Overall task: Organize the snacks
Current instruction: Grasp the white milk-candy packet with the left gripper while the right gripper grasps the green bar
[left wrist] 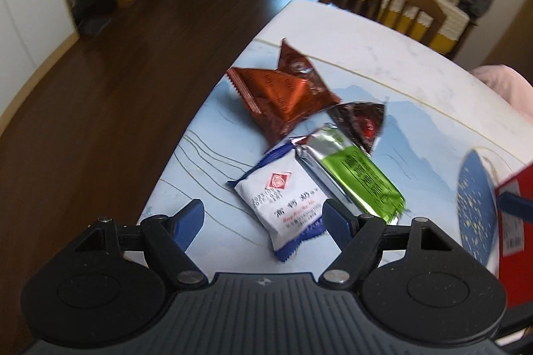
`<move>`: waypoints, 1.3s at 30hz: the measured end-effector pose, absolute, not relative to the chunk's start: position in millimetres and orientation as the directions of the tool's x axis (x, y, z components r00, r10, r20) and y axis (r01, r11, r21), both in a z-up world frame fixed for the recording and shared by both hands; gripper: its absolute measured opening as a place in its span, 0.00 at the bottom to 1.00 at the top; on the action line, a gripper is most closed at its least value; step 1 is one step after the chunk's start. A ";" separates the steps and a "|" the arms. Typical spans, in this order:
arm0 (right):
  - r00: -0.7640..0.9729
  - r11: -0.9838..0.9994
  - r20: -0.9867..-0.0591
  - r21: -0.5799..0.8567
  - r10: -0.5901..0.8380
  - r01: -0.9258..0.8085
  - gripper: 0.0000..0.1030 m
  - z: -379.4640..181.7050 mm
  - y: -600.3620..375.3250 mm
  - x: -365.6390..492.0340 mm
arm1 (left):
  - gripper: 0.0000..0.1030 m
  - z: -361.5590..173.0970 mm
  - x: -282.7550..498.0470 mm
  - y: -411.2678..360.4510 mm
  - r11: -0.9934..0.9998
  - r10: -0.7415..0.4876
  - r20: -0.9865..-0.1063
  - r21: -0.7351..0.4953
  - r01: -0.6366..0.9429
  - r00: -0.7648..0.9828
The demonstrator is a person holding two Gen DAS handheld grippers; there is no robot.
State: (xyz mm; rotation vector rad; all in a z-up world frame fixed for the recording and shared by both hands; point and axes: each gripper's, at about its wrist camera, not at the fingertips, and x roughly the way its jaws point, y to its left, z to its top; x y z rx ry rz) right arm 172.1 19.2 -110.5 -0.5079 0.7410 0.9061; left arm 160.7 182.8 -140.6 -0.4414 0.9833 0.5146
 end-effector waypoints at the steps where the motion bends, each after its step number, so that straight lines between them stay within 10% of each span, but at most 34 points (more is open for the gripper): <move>1: 0.397 0.523 -0.761 -0.089 0.514 -0.848 0.95 -114.5 22.9 174.5 | 0.76 -142.3 163.6 183.9 0.790 0.204 -0.869 -0.125 -0.600 0.450; 33: 0.277 0.416 -0.824 -0.056 0.494 -0.908 0.63 -156.4 78.3 210.7 | 0.75 -162.8 193.1 191.4 0.744 0.206 -0.905 -0.102 -0.660 0.371; 39: 0.255 0.416 -0.821 -0.023 0.511 -0.909 0.55 -155.2 84.4 215.6 | 0.60 -160.2 181.9 195.1 0.768 0.197 -0.899 -0.106 -0.632 0.390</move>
